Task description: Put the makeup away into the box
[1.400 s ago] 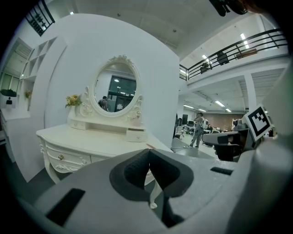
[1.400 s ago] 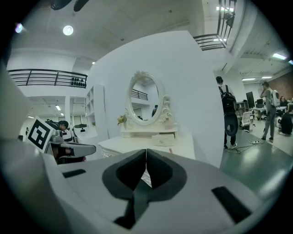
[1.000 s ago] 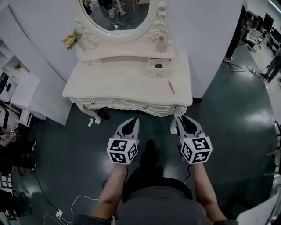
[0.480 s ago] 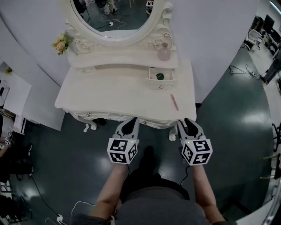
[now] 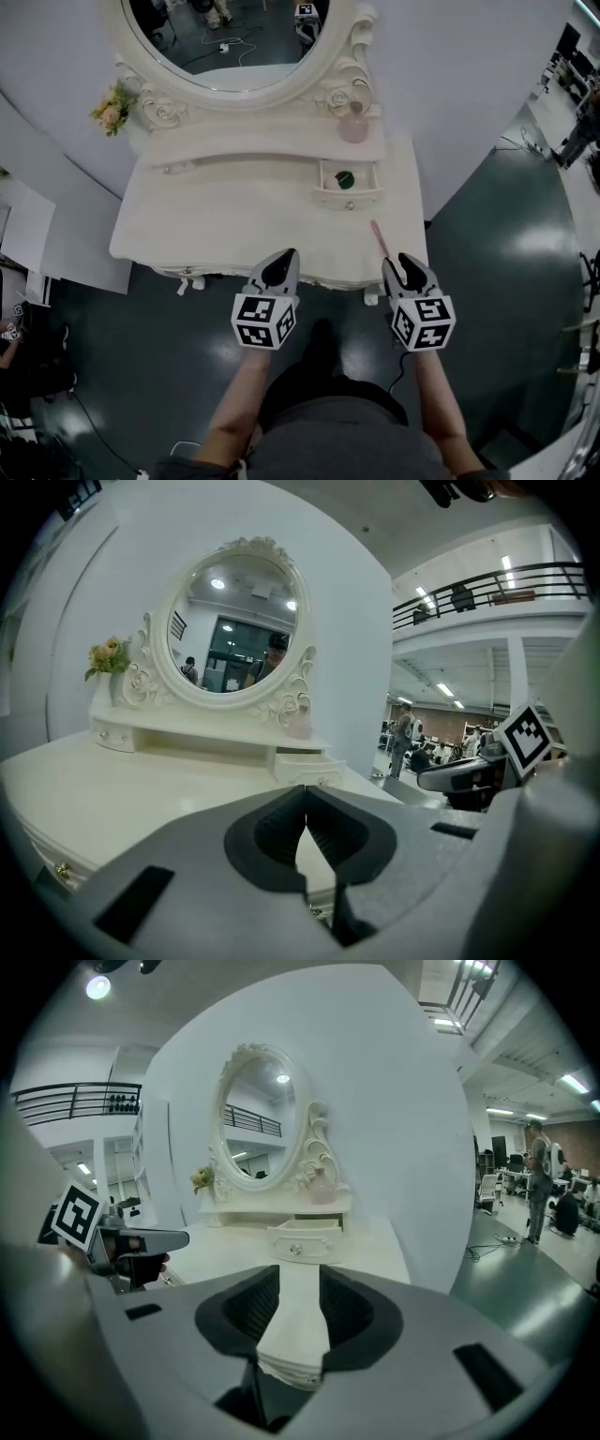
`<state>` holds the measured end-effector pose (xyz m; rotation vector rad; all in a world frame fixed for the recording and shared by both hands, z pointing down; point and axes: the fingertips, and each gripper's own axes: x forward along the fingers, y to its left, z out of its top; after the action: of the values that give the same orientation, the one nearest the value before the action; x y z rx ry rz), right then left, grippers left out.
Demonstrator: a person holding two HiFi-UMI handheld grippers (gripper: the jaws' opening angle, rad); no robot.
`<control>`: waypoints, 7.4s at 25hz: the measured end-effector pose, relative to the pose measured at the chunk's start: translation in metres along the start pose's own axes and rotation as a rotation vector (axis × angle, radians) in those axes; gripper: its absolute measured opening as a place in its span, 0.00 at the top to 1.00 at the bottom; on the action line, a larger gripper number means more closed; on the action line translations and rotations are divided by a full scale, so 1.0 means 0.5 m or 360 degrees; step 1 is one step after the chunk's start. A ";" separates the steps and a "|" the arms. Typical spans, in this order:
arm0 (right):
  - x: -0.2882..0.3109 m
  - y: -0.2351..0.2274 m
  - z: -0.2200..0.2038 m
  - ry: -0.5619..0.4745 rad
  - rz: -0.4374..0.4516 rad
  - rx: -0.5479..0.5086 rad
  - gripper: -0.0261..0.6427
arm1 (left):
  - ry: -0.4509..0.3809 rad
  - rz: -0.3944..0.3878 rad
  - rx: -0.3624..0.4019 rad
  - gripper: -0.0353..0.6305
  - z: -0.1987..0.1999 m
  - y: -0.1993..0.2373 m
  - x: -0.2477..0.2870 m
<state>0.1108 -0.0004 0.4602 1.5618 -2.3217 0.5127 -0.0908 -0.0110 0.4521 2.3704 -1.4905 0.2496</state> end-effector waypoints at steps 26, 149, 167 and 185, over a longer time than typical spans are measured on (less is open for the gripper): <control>0.124 -0.060 -0.039 0.0258 -0.0164 -0.0051 0.76 | 0.0091 -0.0142 -0.0040 0.94 0.014 0.060 0.136; 0.446 0.009 0.124 0.0513 0.0663 -0.1028 0.89 | 0.0115 0.0282 -0.0208 0.94 0.046 0.192 0.256; 0.457 0.004 0.110 0.0575 0.0619 -0.0982 0.88 | 0.0137 0.0290 -0.0239 0.94 0.028 0.202 0.243; 0.418 -0.009 0.189 0.0336 0.0527 -0.0697 0.86 | 0.0139 0.0254 -0.0222 0.94 0.030 0.189 0.243</control>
<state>0.0341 -0.2165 0.4667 0.8896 -2.3315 0.2030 -0.1229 -0.1564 0.4937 2.1088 -1.6027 0.2739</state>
